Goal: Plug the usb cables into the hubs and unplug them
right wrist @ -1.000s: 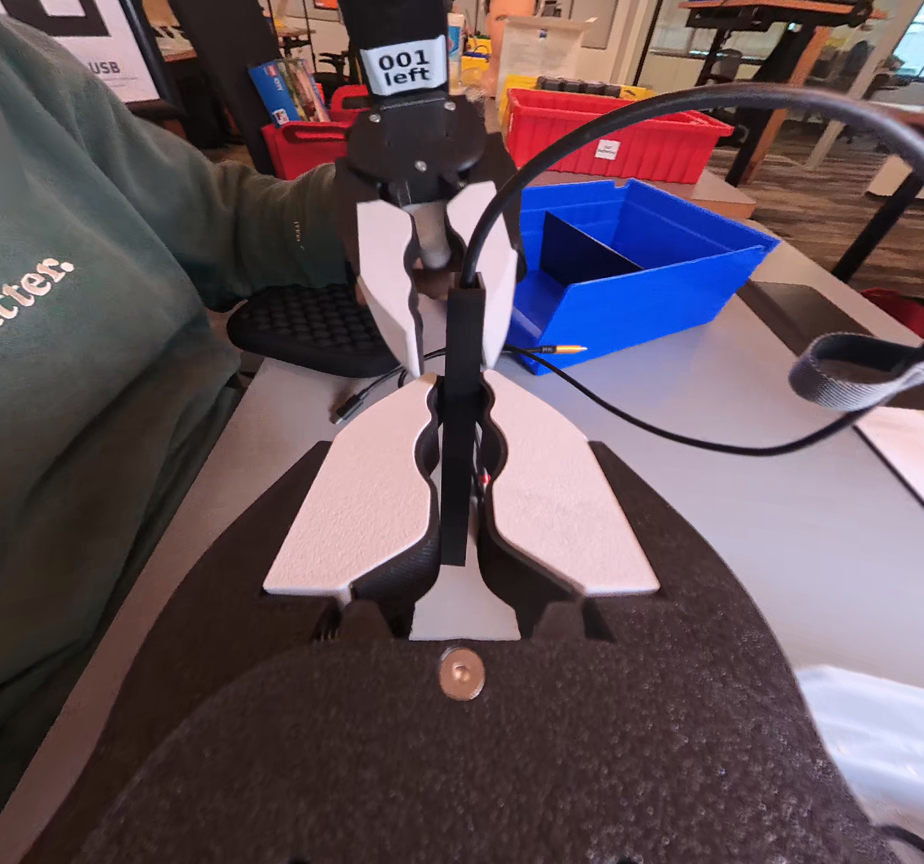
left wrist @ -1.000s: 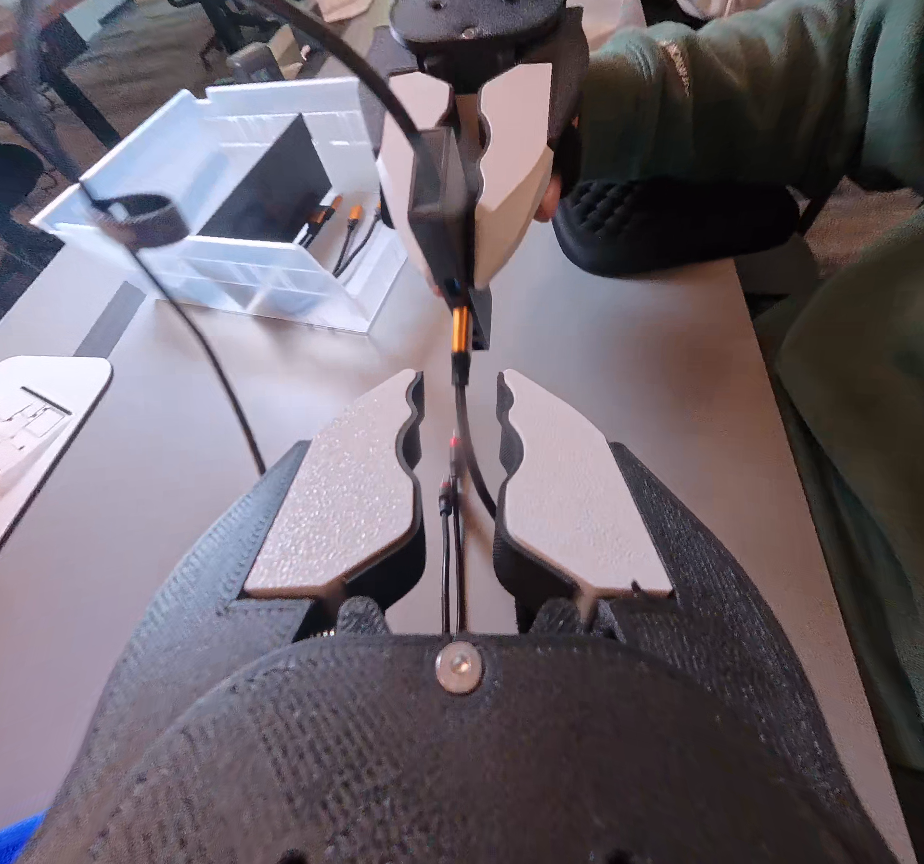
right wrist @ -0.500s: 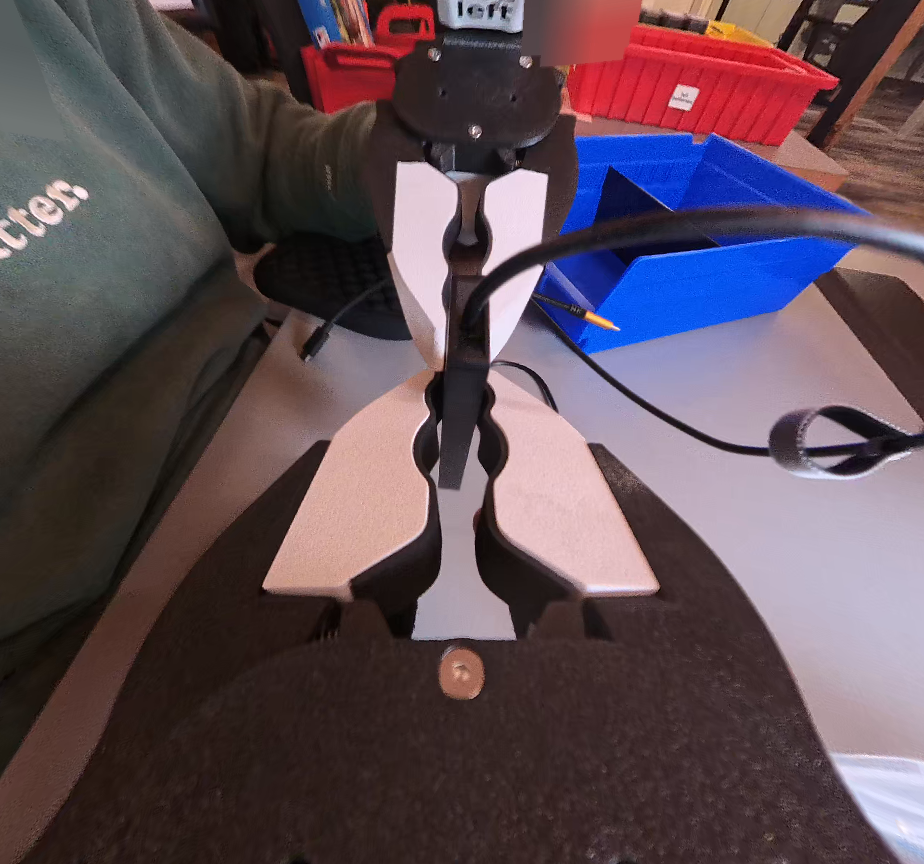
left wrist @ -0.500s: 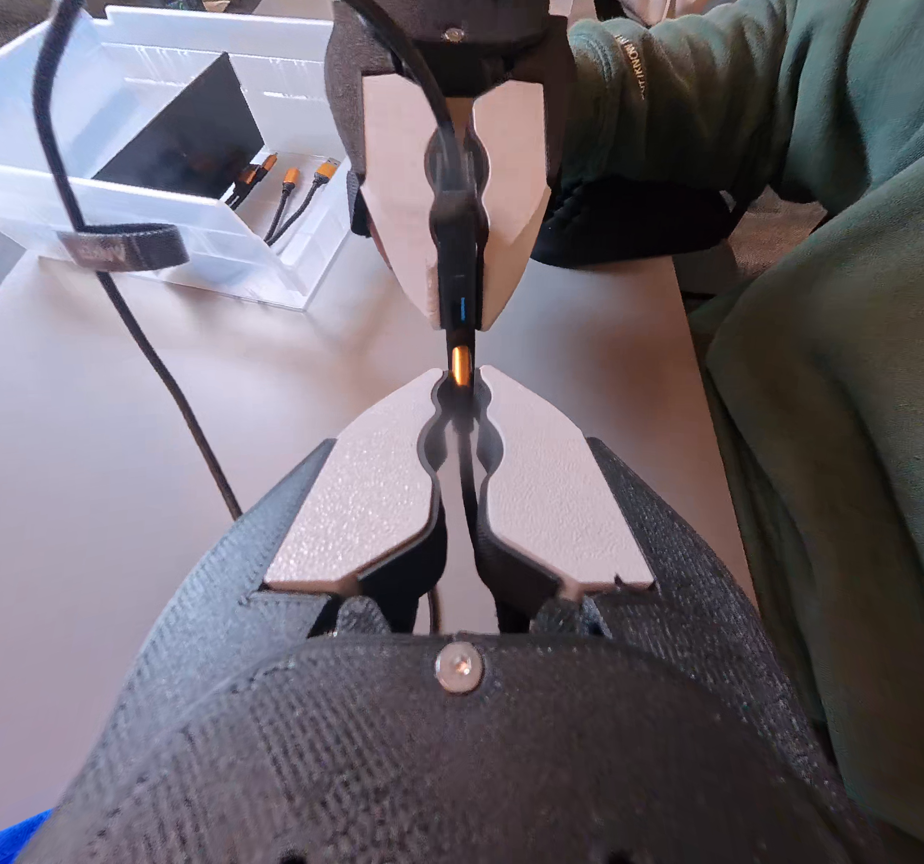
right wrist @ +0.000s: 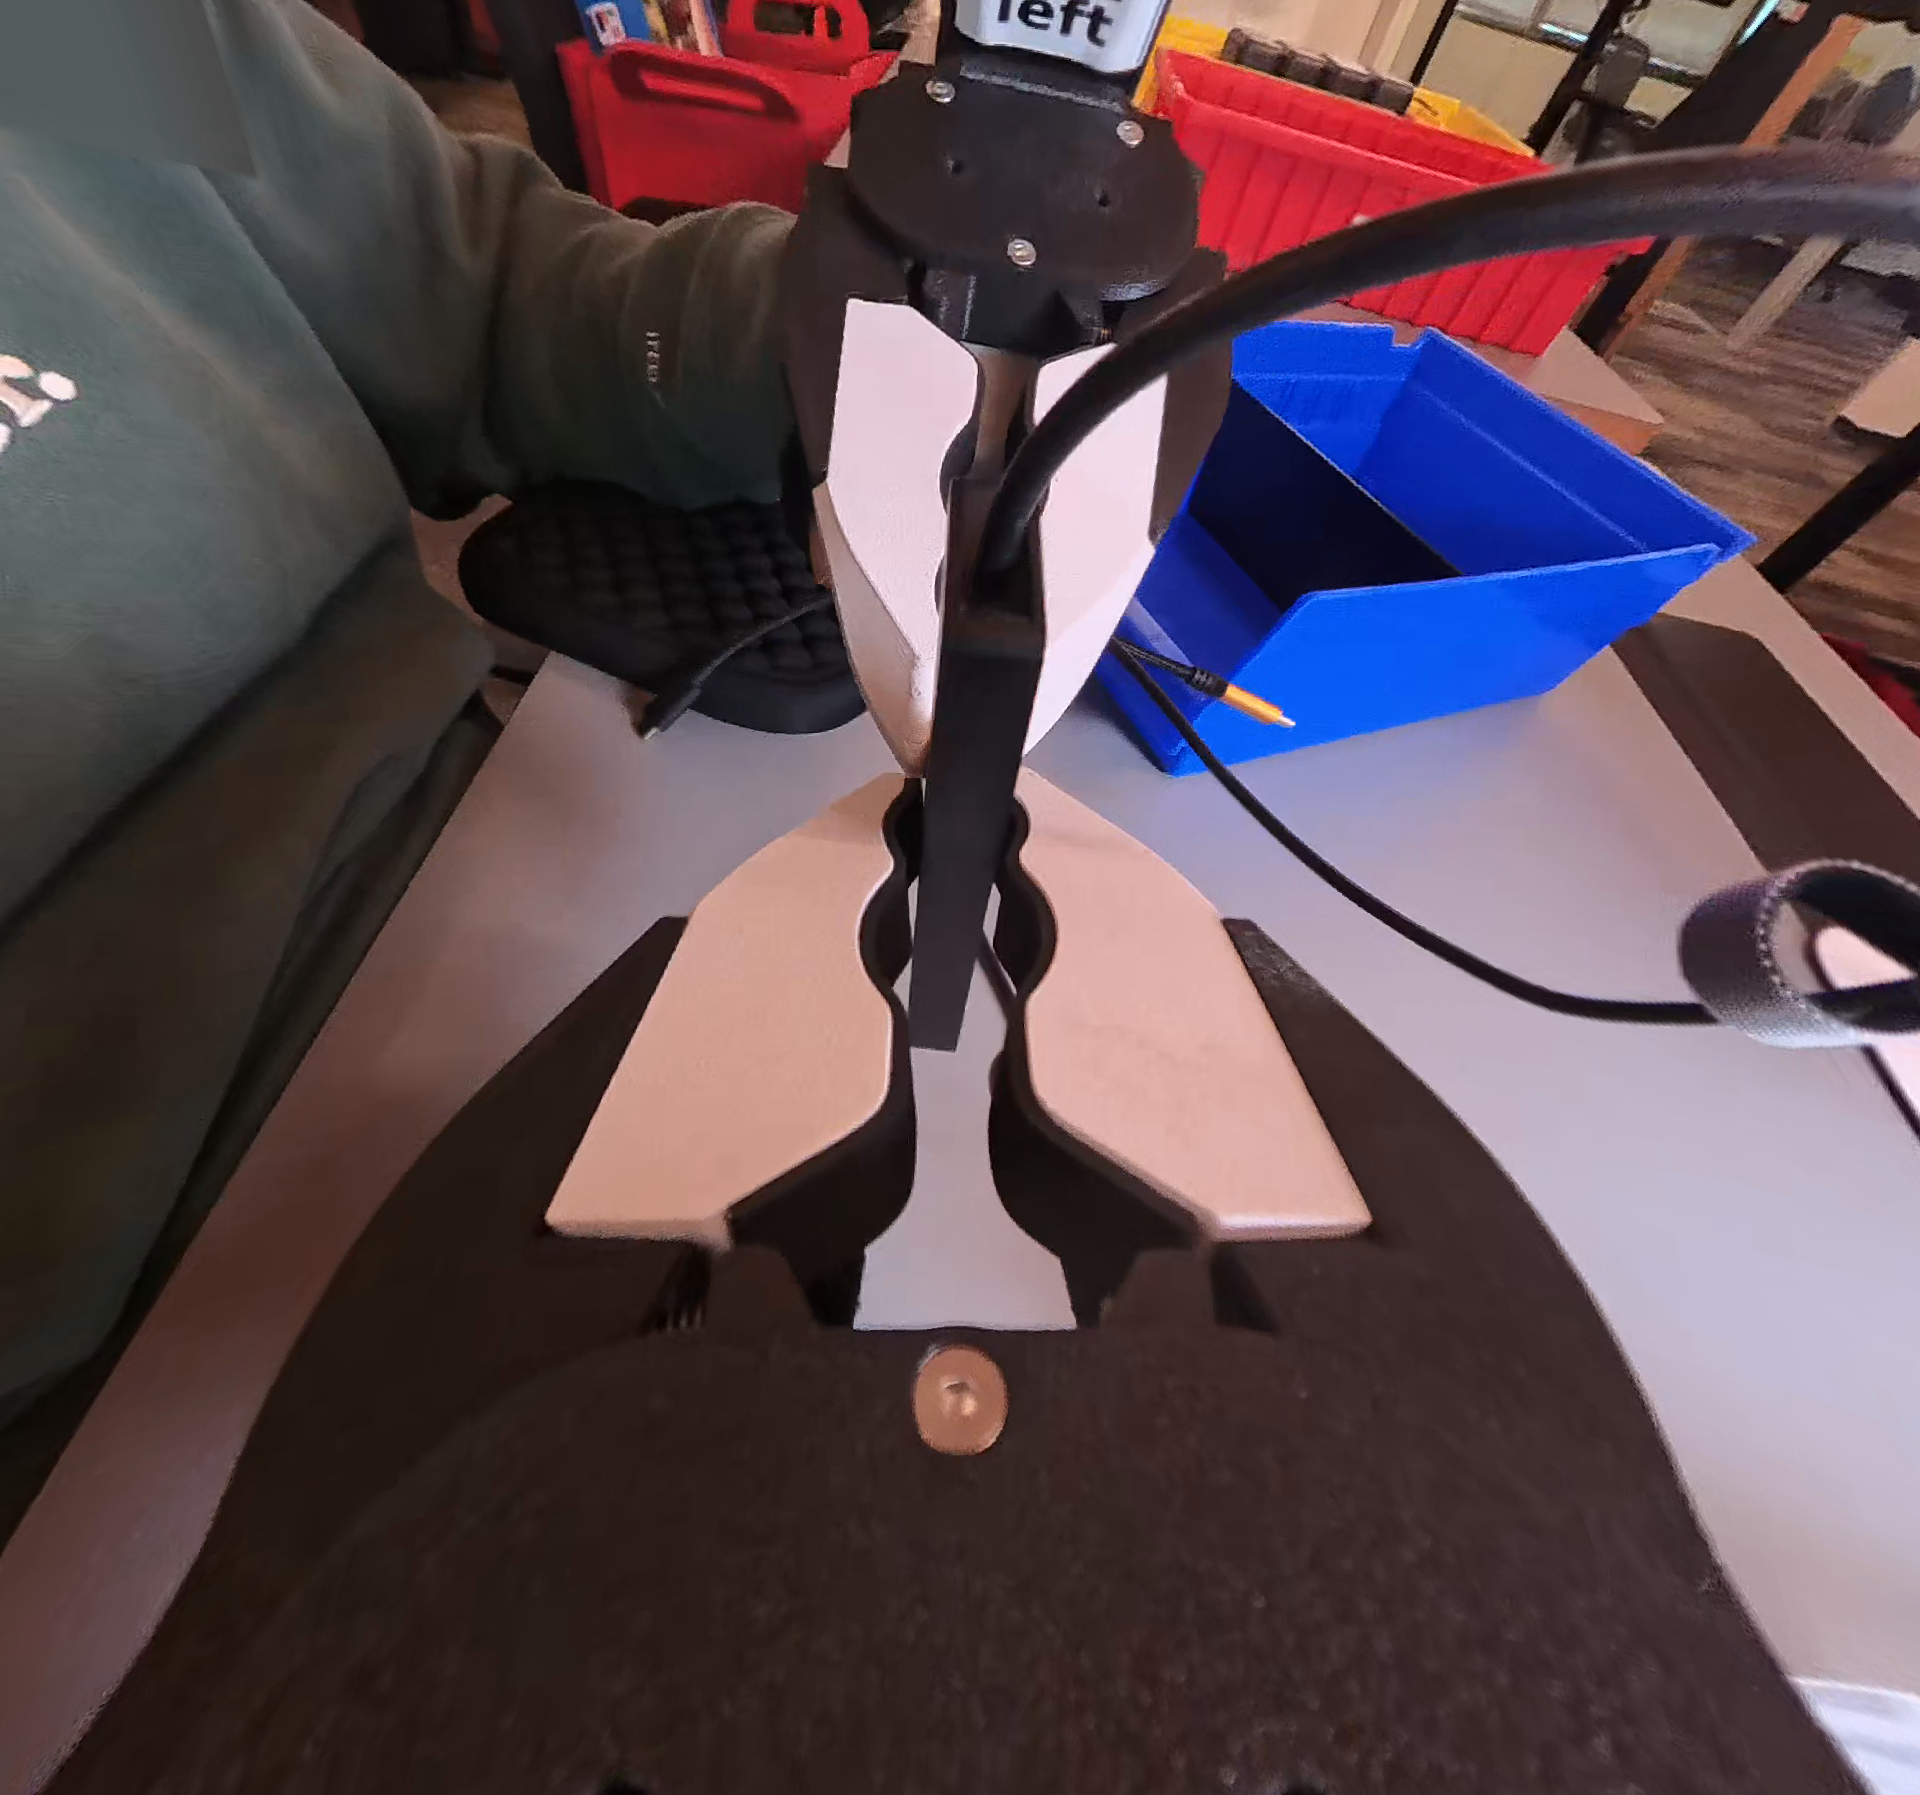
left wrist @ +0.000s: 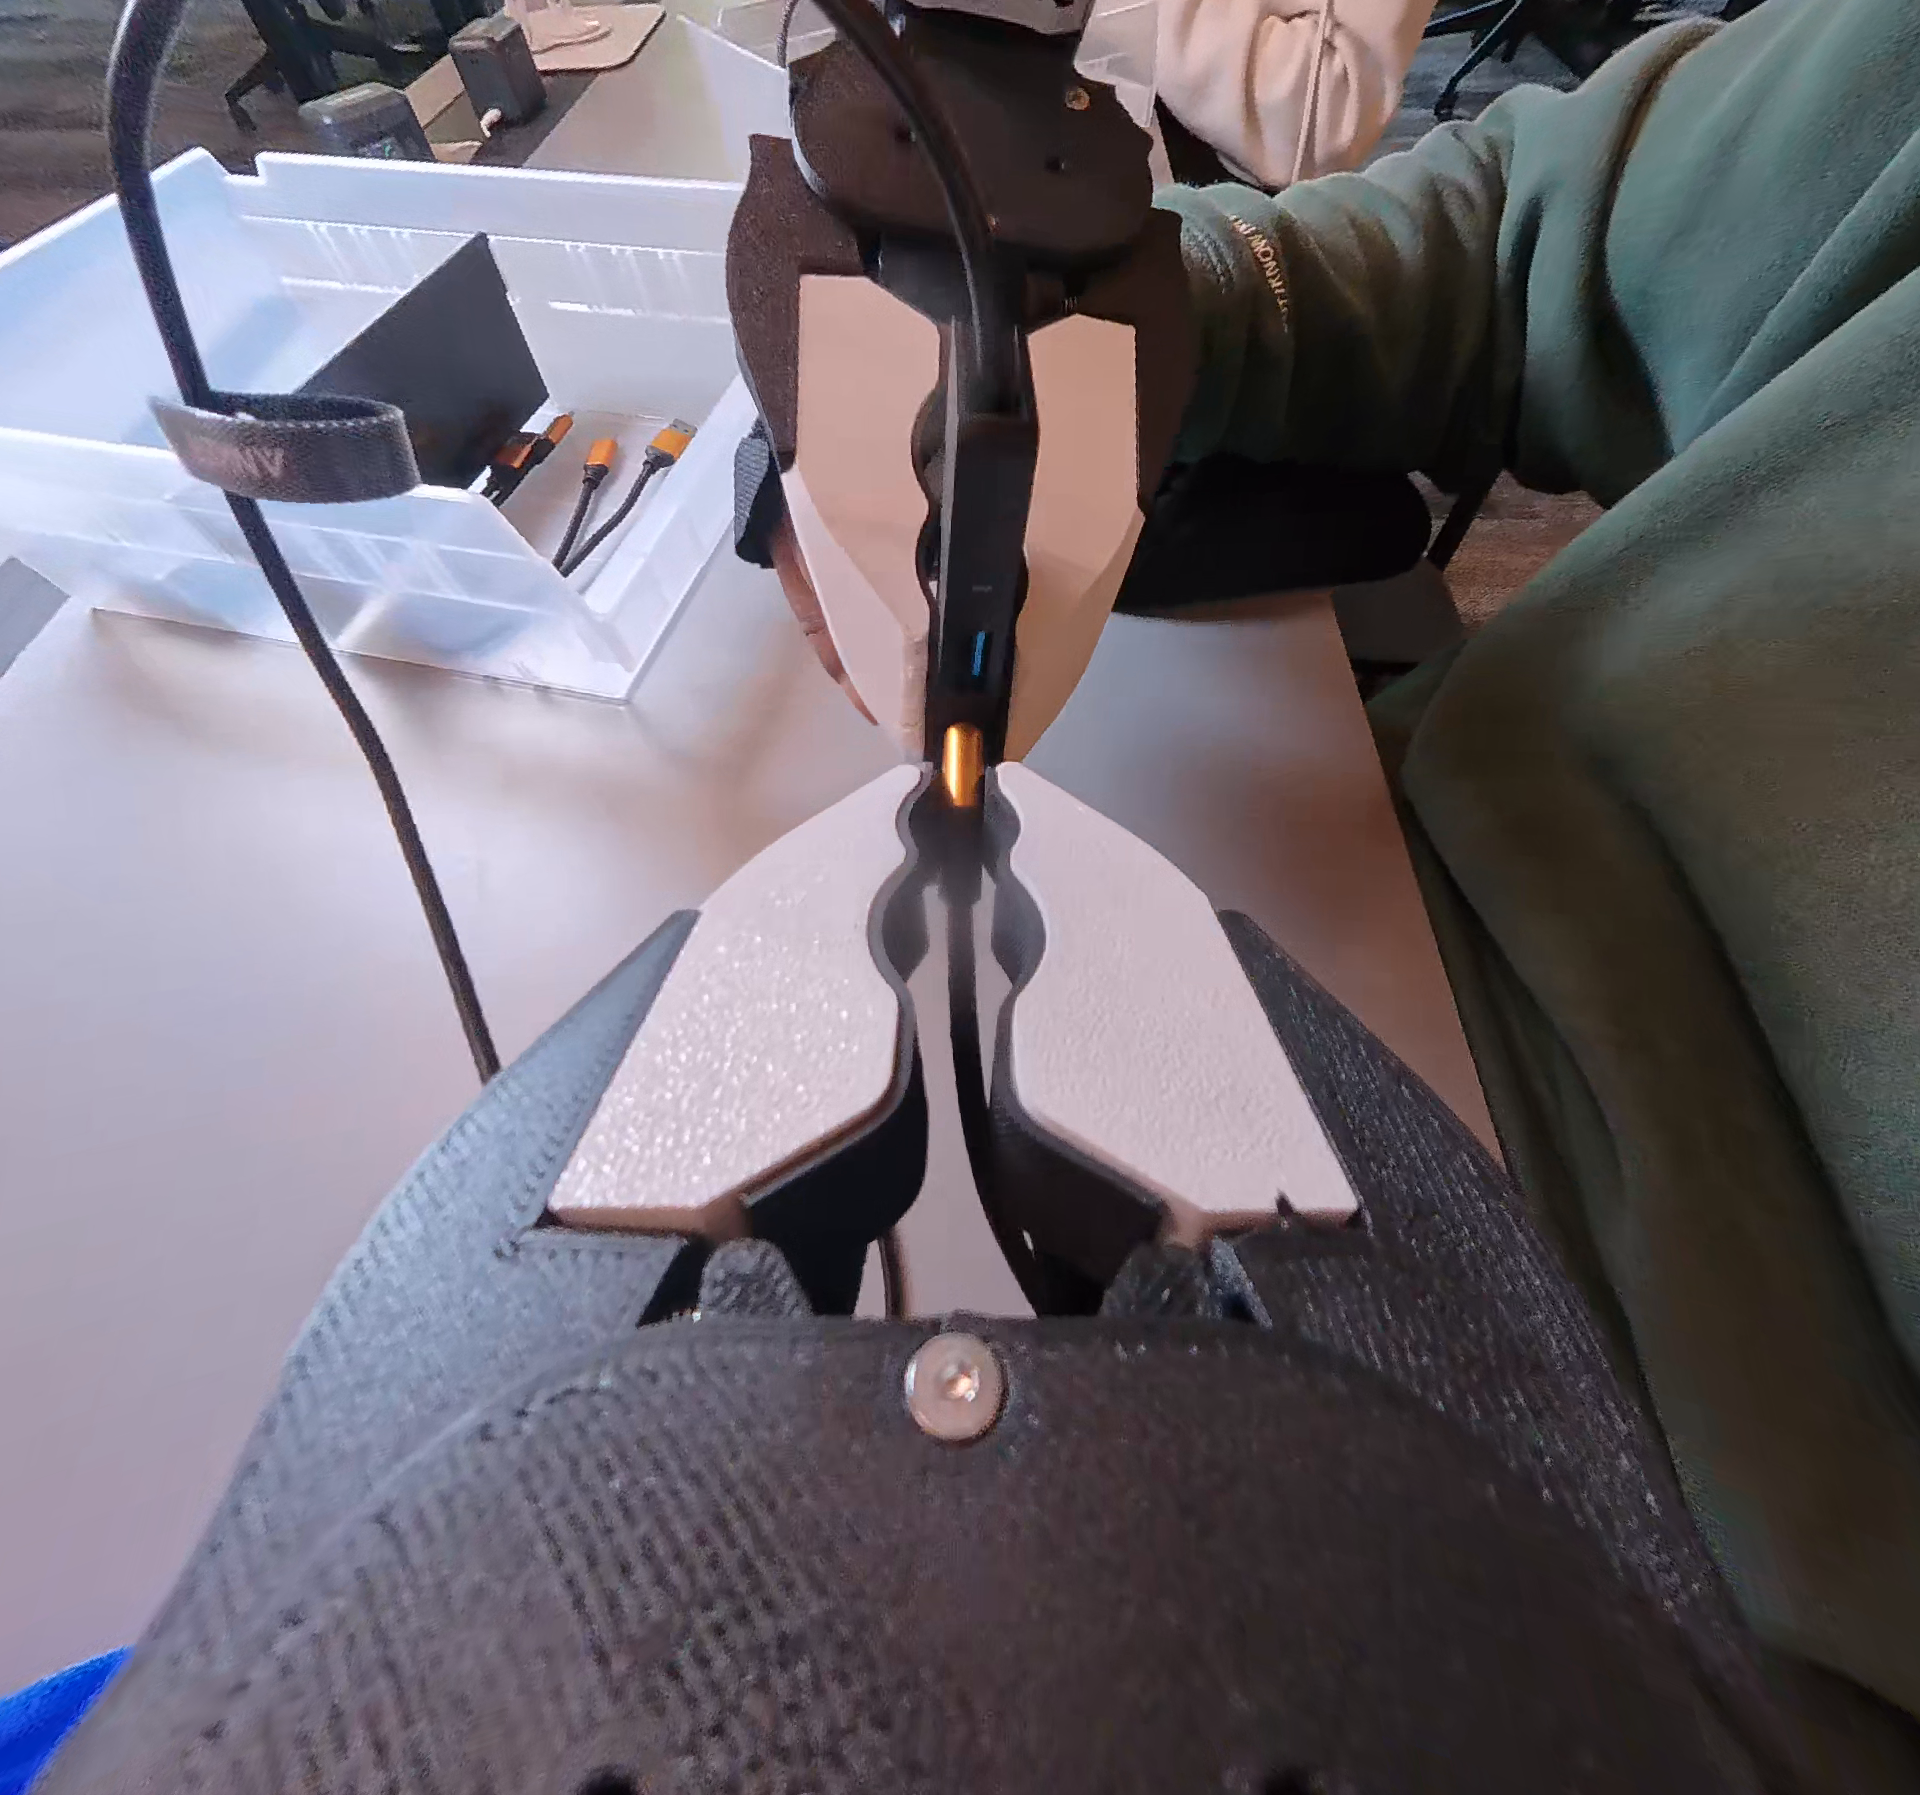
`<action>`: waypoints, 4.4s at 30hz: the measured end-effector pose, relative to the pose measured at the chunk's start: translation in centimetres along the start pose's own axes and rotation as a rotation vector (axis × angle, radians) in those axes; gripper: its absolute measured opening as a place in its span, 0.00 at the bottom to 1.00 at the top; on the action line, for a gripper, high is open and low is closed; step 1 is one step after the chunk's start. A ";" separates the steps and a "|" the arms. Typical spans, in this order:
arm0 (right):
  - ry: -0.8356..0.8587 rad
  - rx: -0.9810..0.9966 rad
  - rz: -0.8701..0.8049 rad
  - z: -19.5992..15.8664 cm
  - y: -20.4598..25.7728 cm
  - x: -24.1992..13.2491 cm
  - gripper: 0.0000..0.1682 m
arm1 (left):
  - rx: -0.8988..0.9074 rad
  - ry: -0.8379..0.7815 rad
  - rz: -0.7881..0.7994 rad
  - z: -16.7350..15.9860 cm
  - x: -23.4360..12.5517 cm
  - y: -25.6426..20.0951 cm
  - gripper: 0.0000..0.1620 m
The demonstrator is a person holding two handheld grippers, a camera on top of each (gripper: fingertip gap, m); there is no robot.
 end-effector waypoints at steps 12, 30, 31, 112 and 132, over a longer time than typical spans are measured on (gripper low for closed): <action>-0.014 -0.101 -0.273 3.5 -4.5 -8.6 0.07 | -0.022 0.030 0.097 -0.9 -3.4 2.7 0.04; 0.043 -0.270 -0.258 7.5 -3.8 -9.6 0.07 | -0.233 0.141 0.357 -6.3 0.0 9.3 0.30; 0.035 -0.281 -0.239 7.9 -3.4 -9.4 0.07 | -0.216 0.181 0.401 -6.9 0.4 10.1 0.29; -0.508 0.326 -0.076 7.3 -2.3 -9.9 0.07 | 0.062 -0.046 0.110 -0.1 -0.7 0.0 0.25; 0.388 0.099 -0.615 6.7 -26.6 -21.8 0.07 | 0.030 0.009 0.142 -3.0 -0.7 0.9 0.22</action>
Point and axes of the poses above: each gripper's, where its closed fingertips meet, x out along the fingers, z out of its top, y = z × x across the jaws, the point moved 3 cm from there along -x, back along the fingers, and after that the axes turned 13 degrees about -y, right-handed, at the moved point
